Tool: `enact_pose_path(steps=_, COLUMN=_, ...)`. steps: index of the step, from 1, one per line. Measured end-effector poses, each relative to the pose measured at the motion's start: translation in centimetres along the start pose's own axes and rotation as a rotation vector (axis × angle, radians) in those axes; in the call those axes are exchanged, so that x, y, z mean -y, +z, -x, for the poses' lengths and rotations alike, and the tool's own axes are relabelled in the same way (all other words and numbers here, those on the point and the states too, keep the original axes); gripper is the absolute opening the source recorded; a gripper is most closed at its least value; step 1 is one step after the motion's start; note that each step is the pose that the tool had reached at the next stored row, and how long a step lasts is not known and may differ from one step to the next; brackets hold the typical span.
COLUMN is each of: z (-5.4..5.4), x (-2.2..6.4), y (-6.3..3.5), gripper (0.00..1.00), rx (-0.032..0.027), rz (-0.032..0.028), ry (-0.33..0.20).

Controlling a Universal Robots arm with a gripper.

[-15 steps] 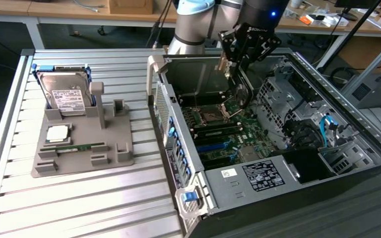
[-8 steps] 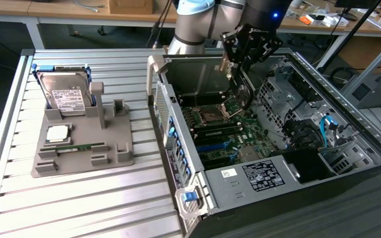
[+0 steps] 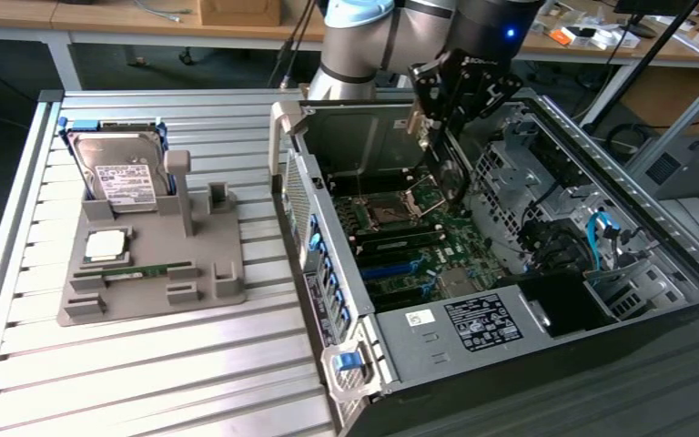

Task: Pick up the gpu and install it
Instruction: 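Pick up the gpu and move the gpu toward the slot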

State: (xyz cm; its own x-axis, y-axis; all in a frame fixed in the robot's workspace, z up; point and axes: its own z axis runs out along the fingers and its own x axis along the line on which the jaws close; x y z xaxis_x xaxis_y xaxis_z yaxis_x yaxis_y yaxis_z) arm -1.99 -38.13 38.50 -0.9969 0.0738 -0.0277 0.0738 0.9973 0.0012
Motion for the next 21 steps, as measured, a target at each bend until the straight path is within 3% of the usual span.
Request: enact_pose_path(steps=21, z=0.8, x=1.19, y=0.54, gripper=0.27, rx=0.0008, rz=-0.0112, ry=0.0)
